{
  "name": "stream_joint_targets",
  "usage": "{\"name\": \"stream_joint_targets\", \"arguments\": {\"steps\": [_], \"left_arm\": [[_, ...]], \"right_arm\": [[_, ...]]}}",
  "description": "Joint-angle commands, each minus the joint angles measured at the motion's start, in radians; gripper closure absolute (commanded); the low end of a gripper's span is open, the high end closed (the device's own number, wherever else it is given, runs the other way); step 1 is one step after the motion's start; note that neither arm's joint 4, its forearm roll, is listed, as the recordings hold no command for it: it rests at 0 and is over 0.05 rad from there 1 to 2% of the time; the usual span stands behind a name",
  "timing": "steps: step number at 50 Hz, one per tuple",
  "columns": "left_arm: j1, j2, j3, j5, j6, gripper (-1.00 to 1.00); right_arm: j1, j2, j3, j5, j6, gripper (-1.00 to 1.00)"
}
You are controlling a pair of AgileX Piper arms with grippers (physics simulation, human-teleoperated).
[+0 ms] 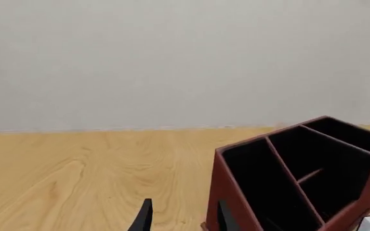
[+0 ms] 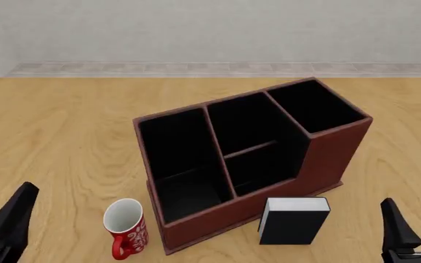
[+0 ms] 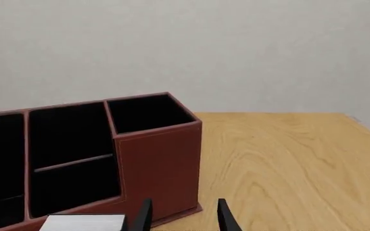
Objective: Pick up the book and place it in the back compartment of the caddy.
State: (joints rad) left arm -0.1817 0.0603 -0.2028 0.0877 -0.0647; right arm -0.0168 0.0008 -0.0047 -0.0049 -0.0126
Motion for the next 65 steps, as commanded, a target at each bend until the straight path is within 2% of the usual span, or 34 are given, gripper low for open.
{"name": "stream_joint_targets", "arguments": {"steps": [1, 4, 7, 9, 11, 13, 15, 17, 18, 20, 22, 26, 30, 33, 39, 41, 42, 44, 45, 48, 51, 56, 59, 64, 65], "left_arm": [[-0.05, 0.045, -0.15, 0.056, -0.049, -1.0], [-0.1, 0.102, -0.17, 0.04, -0.051, -1.0], [-0.155, 0.14, -0.178, 0.01, -0.038, -1.0], [-0.184, 0.199, -0.212, -0.01, -0.047, -1.0], [-0.221, 0.24, -0.216, -0.051, -0.017, -1.0], [-0.26, 0.315, -0.255, -0.075, -0.024, -1.0], [-0.296, 0.372, -0.279, -0.101, 0.003, -1.0], [-0.332, 0.469, -0.308, -0.13, 0.102, -1.0], [-0.38, 0.504, -0.328, -0.146, 0.11, -1.0], [-0.42, 0.553, -0.362, -0.154, 0.077, -1.0], [-0.45, 0.585, -0.386, -0.16, 0.107, -1.0], [-0.481, 0.651, -0.422, -0.176, 0.062, -1.0], [-0.529, 0.711, -0.436, -0.193, 0.069, -1.0], [-0.553, 0.746, -0.444, -0.212, 0.055, -1.0], [-0.615, 0.821, -0.455, -0.235, 0.05, -1.0], [-0.642, 0.869, -0.462, -0.243, 0.039, -1.0], [-0.671, 0.896, -0.465, -0.249, 0.059, -1.0], [-0.677, 0.903, -0.466, -0.253, 0.064, -1.0], [-0.67, 0.921, -0.474, -0.262, 0.027, -1.0], [-0.675, 0.943, -0.483, -0.273, 0.023, -1.0], [-0.695, 0.972, -0.495, -0.276, 0.003, -1.0], [-0.718, 0.995, -0.514, -0.279, 0.024, -1.0], [-0.722, 1.027, -0.539, -0.271, 0.041, -1.0], [-0.72, 1.052, -0.569, -0.26, 0.036, -1.0], [-0.743, 1.069, -0.582, -0.259, 0.037, -1.0]], "right_arm": [[-0.002, 0.0, 0.0, 0.006, 0.008, -1.0], [0.001, 0.0, 0.0, -0.008, -0.012, -1.0], [-0.002, 0.001, 0.0, 0.009, 0.013, -1.0], [-0.001, 0.0, -0.001, 0.0, -0.001, -1.0], [0.0, 0.0, -0.002, -0.006, -0.011, -1.0], [-0.001, 0.0, 0.0, 0.001, 0.001, -1.0], [-0.002, 0.0, -0.001, 0.01, 0.012, -1.0], [-0.001, 0.0, -0.001, -0.003, -0.004, -1.0], [0.0, 0.0, -0.002, -0.006, -0.01, -1.0], [-0.001, 0.0, -0.002, -0.001, -0.003, -1.0], [-0.002, 0.001, 0.0, 0.008, 0.012, -1.0], [0.0, 0.0, 0.001, -0.009, -0.011, -1.0], [-0.002, 0.001, 0.0, 0.01, 0.013, -1.0], [0.0, 0.0, 0.001, -0.008, -0.009, -1.0], [-0.002, 0.001, 0.001, 0.007, 0.01, -1.0], [-0.001, 0.0, 0.0, 0.0, 0.001, -1.0], [0.0, 0.0, 0.002, -0.009, -0.009, -1.0], [0.0, 0.0, 0.001, -0.008, -0.009, -1.0], [-0.001, 0.0, 0.001, -0.001, 0.0, -1.0], [-0.002, 0.0, 0.0, 0.006, 0.008, -1.0], [0.0, 0.0, 0.0, -0.006, -0.008, -1.0], [-0.002, 0.0, 0.0, 0.007, 0.01, -1.0], [0.0, 0.0, 0.0, -0.006, -0.008, -1.0], [-0.001, 0.0, 0.0, 0.002, 0.003, -1.0], [-0.002, 0.001, 0.001, 0.005, 0.009, -1.0]]}}
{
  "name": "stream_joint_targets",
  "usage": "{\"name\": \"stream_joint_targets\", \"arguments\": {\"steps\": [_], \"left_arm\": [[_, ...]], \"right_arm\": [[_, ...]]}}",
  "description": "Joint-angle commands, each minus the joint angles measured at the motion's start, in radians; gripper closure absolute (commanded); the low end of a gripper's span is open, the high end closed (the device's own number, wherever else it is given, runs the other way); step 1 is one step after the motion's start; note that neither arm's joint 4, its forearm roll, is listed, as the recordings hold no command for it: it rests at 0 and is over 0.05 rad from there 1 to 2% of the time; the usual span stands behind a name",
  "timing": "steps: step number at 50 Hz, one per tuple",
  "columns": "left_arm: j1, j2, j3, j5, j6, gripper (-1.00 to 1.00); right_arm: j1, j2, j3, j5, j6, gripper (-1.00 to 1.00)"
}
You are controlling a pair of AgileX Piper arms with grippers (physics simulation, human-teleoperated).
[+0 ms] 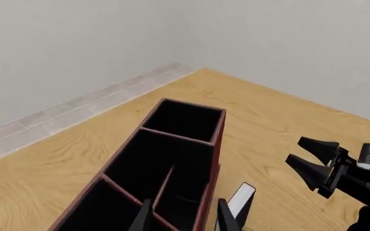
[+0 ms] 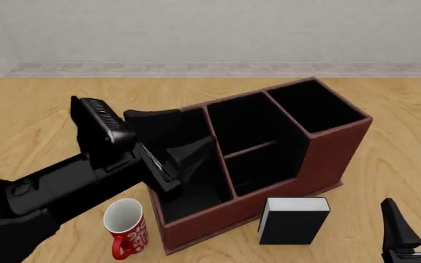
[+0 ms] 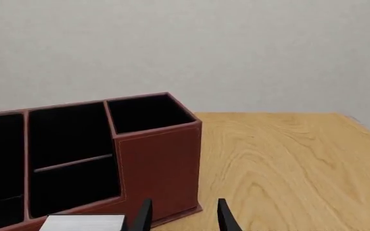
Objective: Pick up the book and place it in the back compartment of the caddy.
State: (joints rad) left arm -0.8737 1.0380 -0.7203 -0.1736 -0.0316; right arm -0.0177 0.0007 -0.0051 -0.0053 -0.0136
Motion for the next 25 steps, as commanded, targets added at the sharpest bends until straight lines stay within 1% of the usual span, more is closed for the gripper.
{"name": "stream_joint_targets", "arguments": {"steps": [1, 2, 3, 4, 5, 6, 7, 10, 13, 18, 21, 25], "left_arm": [[-0.057, 0.101, -0.069, 0.003, 0.009, -1.0], [-0.067, 0.119, -0.075, 0.001, 0.026, -1.0], [-0.067, 0.119, -0.075, 0.001, 0.026, -1.0], [-0.085, 0.138, -0.082, -0.009, 0.031, -1.0], [-0.115, 0.144, -0.085, -0.011, 0.04, -1.0], [-0.122, 0.165, -0.093, -0.005, 0.045, -1.0], [-0.111, 0.174, -0.095, -0.01, 0.04, -1.0], [-0.119, 0.196, -0.102, -0.013, 0.04, -1.0], [-0.119, 0.21, -0.11, -0.02, 0.046, -1.0], [-0.136, 0.247, -0.117, -0.033, 0.053, -1.0], [-0.151, 0.283, -0.115, -0.053, 0.059, -1.0], [-0.165, 0.313, -0.126, -0.053, 0.053, -1.0]], "right_arm": [[-0.001, 0.001, 0.001, 0.005, 0.008, -1.0], [0.0, 0.0, 0.0, -0.002, -0.003, -1.0], [0.0, 0.0, 0.0, -0.002, -0.003, -1.0], [0.001, 0.0, -0.001, -0.004, -0.007, -1.0], [0.0, 0.0, -0.003, -0.001, -0.005, -1.0], [0.0, 0.0, -0.003, 0.003, 0.001, -1.0], [-0.001, 0.0, -0.001, 0.006, 0.007, -1.0], [-0.001, 0.0, 0.0, 0.007, 0.009, -1.0], [0.001, 0.0, 0.0, -0.005, -0.007, -1.0], [-0.001, 0.0, -0.002, 0.009, 0.009, -1.0], [0.001, 0.0, 0.0, -0.005, -0.006, -1.0], [-0.001, 0.0, -0.001, 0.007, 0.008, -1.0]]}}
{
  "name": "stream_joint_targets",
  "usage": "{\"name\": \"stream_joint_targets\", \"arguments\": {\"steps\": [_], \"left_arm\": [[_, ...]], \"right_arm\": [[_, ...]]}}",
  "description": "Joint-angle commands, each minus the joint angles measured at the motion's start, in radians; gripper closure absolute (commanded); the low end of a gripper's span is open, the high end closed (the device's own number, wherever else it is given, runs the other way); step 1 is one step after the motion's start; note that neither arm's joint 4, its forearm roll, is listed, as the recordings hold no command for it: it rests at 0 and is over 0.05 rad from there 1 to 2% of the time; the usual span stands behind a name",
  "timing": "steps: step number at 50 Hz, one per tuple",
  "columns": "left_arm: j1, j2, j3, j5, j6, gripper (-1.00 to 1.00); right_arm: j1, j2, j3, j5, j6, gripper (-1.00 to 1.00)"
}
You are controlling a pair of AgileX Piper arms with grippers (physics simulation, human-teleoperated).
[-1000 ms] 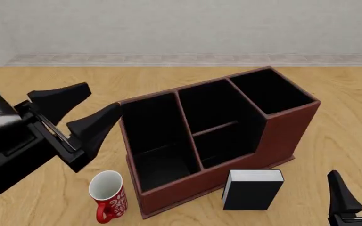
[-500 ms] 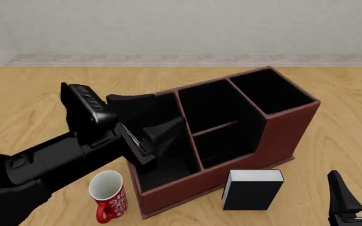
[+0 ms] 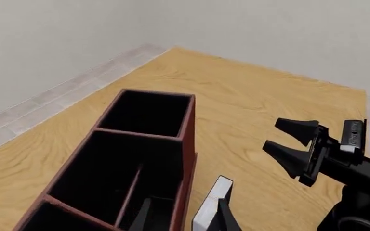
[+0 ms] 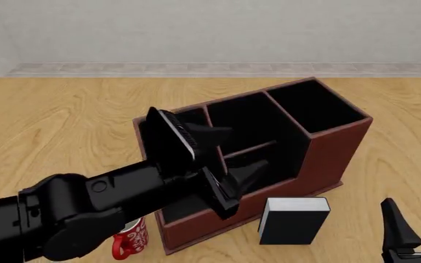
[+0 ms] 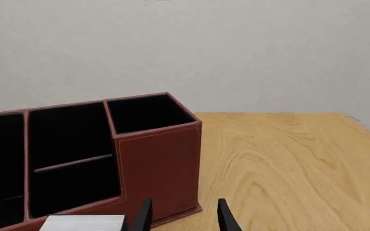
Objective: Pick up the book and place it in the back compartment of the caddy.
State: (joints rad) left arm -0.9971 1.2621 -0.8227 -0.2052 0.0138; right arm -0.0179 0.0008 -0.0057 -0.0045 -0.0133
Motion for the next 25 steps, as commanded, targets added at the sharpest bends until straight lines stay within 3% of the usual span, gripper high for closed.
{"name": "stream_joint_targets", "arguments": {"steps": [1, 25], "left_arm": [[-0.042, 0.095, -0.024, -0.024, 0.01, -1.0], [-0.064, 0.21, -0.011, -0.077, 0.005, -1.0]], "right_arm": [[-0.001, 0.001, 0.0, 0.006, 0.008, -1.0], [0.0, 0.0, 0.001, 0.001, 0.003, -1.0]]}}
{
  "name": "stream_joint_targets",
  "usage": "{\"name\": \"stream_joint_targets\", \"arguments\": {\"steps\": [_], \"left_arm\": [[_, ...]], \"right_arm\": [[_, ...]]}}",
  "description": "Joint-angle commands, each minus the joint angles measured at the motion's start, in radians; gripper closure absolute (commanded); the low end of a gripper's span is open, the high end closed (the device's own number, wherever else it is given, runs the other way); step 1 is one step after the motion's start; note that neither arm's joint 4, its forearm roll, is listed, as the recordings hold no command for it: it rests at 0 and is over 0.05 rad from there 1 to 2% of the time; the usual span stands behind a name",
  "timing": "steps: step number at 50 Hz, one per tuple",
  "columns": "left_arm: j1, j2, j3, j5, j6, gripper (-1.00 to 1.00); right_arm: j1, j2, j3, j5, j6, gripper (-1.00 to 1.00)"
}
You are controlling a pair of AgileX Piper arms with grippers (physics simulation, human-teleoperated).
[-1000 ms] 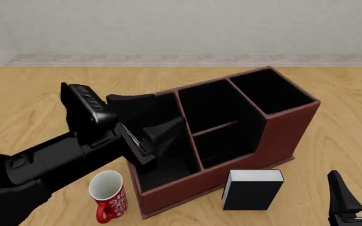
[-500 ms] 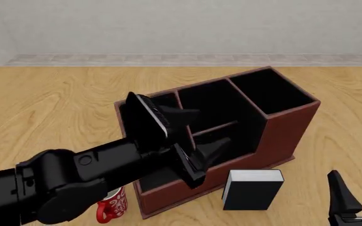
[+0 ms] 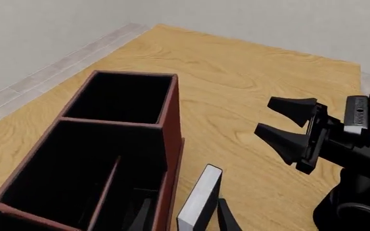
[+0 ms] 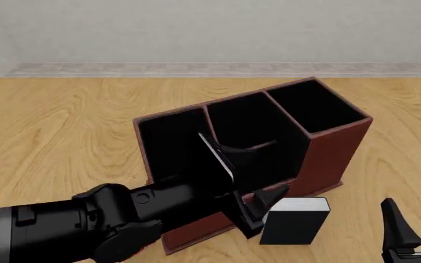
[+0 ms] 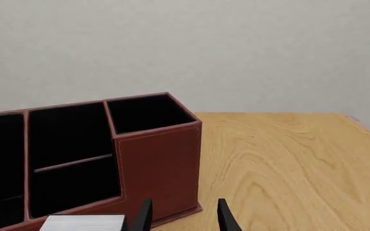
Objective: Pick up the book and place it in the back compartment of the caddy.
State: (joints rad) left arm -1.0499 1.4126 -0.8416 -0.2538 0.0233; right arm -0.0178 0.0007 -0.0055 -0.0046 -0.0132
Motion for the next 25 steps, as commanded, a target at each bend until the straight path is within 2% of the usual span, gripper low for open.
{"name": "stream_joint_targets", "arguments": {"steps": [1, 6, 10, 25], "left_arm": [[-0.006, 0.072, 0.01, -0.036, -0.01, -1.0], [-0.004, 0.09, 0.014, -0.052, -0.015, -1.0], [0.003, 0.119, 0.016, -0.067, -0.023, -1.0], [0.008, 0.136, 0.026, -0.076, -0.029, -1.0]], "right_arm": [[-0.001, 0.001, 0.001, 0.005, 0.009, -1.0], [0.001, 0.0, -0.002, -0.002, -0.005, -1.0], [-0.001, 0.0, -0.001, 0.007, 0.008, -1.0], [0.0, 0.0, -0.001, 0.001, 0.0, -1.0]]}}
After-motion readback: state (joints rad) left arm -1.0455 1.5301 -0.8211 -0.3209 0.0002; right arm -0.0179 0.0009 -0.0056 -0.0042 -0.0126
